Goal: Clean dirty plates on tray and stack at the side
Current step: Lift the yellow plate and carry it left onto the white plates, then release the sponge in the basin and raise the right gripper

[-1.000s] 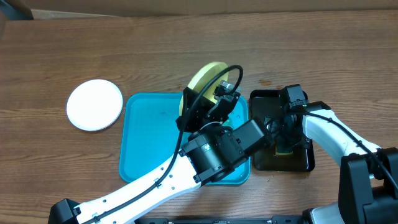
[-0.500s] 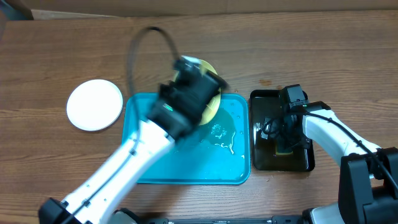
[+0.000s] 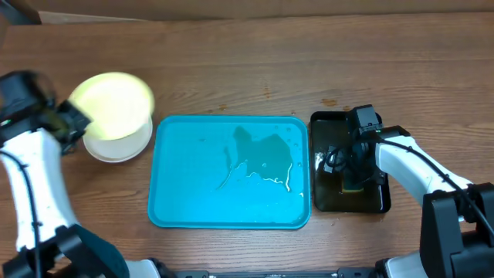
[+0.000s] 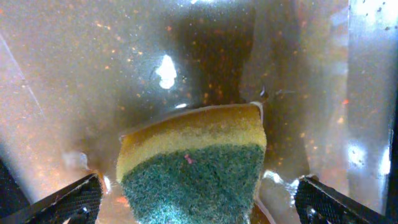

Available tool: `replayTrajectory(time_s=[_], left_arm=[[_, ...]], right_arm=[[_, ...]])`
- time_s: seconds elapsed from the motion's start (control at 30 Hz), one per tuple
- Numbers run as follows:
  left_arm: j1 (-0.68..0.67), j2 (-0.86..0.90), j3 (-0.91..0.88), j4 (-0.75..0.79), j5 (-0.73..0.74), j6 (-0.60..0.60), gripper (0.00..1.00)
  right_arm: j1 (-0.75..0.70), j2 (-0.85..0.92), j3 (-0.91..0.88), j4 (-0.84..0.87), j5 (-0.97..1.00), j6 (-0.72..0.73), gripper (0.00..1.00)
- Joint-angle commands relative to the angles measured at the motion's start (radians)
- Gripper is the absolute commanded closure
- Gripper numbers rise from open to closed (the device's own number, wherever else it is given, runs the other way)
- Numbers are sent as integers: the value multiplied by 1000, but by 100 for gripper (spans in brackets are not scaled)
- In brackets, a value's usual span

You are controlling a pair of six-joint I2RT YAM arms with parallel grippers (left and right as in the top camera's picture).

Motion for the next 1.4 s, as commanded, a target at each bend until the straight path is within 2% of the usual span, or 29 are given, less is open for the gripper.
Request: replayTrajectory(time_s=[0.0,0.13,0.3,0.4,0.43,0.47,0.5,0.53,0.57,0.6,0.7,0.83,0.9,1.13,1.23,1.37], left_arm=[[121,87,-28,8,92,-2,95],[158,166,-28,32,92,6,96],[138,215,-28,95,204,85,96],[127,224,-28,105,192,76,96],[126,225,-28,111,189,72,87],[126,225,-27,116,190,72,67],[127,223,-26,116,199,72,41],[128,223,-22,110,209,72,24],[128,223,-18,101,223,73,15],[128,223,-12,92,233,74,11],[121,221,6,61,278,95,6],[99,194,19,33,464,214,9],[77,168,19,28,512,240,9],[-68,54,19,19,524,258,8],[-143,13,19,20,478,257,0],[-217,8,19,19,411,253,0]], right_arm=[[4,5,-3,5,10,-3,0],[4,5,-3,5,10,-3,0],[4,5,-3,5,10,-3,0],[4,5,-3,5,10,-3,0],[4,5,-3,5,10,-3,0],[4,5,-3,5,10,-3,0],[4,5,-3,5,10,-3,0],[4,5,-3,5,10,-3,0],[4,5,-3,5,10,-3,0],[4,5,-3,5,10,-3,0],[4,5,-3,5,10,-3,0],[4,5,-3,5,10,-3,0],[4,5,-3,5,10,-3,0],[4,5,-3,5,10,-3,0],[4,5,-3,5,10,-3,0],[4,5,-3,5,10,-3,0]])
